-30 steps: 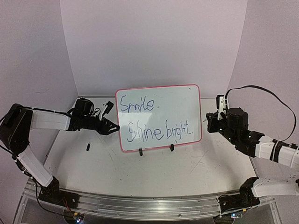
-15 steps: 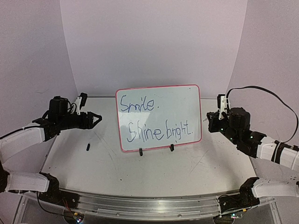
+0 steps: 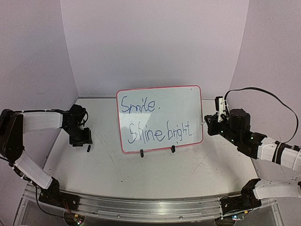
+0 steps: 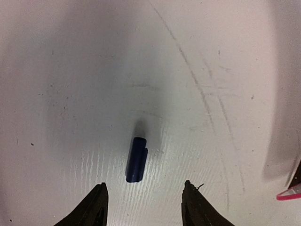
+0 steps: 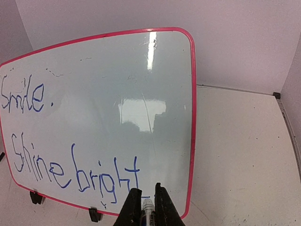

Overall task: Write a sentence on the whiteboard
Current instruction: Place the pen cap at the center of the board, then insert the whiteboard marker without the cap into the pen cap.

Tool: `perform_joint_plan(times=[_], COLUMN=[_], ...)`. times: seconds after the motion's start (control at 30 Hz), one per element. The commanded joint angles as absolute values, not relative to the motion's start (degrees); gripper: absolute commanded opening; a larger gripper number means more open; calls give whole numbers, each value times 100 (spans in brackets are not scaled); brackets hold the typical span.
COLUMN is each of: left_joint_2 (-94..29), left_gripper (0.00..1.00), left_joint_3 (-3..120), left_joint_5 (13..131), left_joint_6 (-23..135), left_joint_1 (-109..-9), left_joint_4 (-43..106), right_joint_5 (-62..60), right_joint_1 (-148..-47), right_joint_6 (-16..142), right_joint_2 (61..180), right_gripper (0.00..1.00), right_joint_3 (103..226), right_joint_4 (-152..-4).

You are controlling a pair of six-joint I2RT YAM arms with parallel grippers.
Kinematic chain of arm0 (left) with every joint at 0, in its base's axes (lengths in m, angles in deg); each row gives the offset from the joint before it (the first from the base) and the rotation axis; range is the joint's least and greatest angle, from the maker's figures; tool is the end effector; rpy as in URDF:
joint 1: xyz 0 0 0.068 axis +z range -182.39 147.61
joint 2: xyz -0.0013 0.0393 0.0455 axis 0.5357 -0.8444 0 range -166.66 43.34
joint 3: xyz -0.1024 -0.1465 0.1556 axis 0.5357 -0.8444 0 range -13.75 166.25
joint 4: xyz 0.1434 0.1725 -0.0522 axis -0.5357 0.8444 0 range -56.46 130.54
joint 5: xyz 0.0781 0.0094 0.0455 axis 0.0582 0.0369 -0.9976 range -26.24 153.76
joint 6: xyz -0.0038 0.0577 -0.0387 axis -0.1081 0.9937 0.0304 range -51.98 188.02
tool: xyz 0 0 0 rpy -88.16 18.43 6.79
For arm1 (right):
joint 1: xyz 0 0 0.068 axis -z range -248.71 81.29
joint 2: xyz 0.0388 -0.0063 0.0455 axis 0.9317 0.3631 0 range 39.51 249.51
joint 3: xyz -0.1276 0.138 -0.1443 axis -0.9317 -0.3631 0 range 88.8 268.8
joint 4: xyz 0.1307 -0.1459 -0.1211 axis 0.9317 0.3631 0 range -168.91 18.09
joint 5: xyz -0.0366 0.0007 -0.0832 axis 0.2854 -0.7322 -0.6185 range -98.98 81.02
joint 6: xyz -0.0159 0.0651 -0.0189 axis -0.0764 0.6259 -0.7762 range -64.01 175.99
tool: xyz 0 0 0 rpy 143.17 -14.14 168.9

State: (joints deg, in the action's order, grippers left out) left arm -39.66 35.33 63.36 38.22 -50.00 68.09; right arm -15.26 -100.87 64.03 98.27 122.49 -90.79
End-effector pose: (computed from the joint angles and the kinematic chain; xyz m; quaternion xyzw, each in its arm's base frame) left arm 0.2376 -0.0750 0.1490 -0.1049 0.9768 -0.0719 0.1724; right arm 0.2116 0.1258 0.2424 -0.1302 0.7723 0.1728 0.5972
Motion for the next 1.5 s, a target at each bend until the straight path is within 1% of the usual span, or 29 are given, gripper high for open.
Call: perform_joint_plan(times=[0.0,0.17,0.37,0.4,0.47,0.63,0.73,0.83,0.9,0.97,1.03,1.07,1.17,1.23,1.3,1.37,1.47], left_joint_2=[-4730,-5386,-5581,-5637,-5562,-5394,-5169,-4637,-4209,-3526,-3103,-2823,-1831,-1612,-1303,-1202,-1399], left_gripper=[54,48,44,38,35,13,6,0,0,0,0,0,0,0,0,0,0], left_joint_3=[4000,4096,4137,4124,4064,4025,4062,4071,4076,3982,3866,3802,3595,3570,3342,3193,3078], left_joint_5=[6259,6337,6358,6538,6719,6696,6943,7388,7669,8215,8663,8951,9614,9821,9834,9674,9228], left_joint_6=[4486,4817,5049,5099,5114,5249,5343,5334,5271,5149,5161,5213,5382,5500,5584,5790,6481], left_joint_1=[-4900,-4828,-4800,-4801,-4796,-4800,-4796,-4821,-4824,-4835,-4867,-4938,-5578,-6083,-6667,-7007,-7512], left_joint_4=[7072,7002,6976,6982,6980,6967,6959,6942,6956,6940,6935,6874,6491,6330,5450,4741,4027], right_joint_5=[-1395,-1338,-1303,-1281,-1255,-1175,-1030,-790,-549,-5,438,854,1797,2189,2816,3195,3369], right_joint_1=[-10088,-10088,-10092,-10088,-10093,-10088,-10088,-10088,-10090,-10088,-10088,-10090,-10088,-10092,-10088,-10104,-10202], right_joint_6=[6426,6399,6415,6423,6425,6434,6474,6566,6602,6707,6798,6866,7112,7261,7433,7520,7545], right_joint_2=[9727,9699,9737,9787,9799,9892,10002,10039,10093,10215,10336,10412,10712,10835,11062,11216,11376], right_gripper=[0,0,0,0,0,0,0,0,0,0,0,0,0,0,0,0,0], right_joint_3=[12324,12323,12340,12354,12391,12491,12621,12761,12898,13100,13292,13398,13766,13892,14170,14301,14433], right_joint_4=[-9166,-9165,-9180,-9192,-9192,-9218,-9219,-9219,-9193,-9141,-9140,-9139,-9186,-9287,-9373,-9446,-9439])
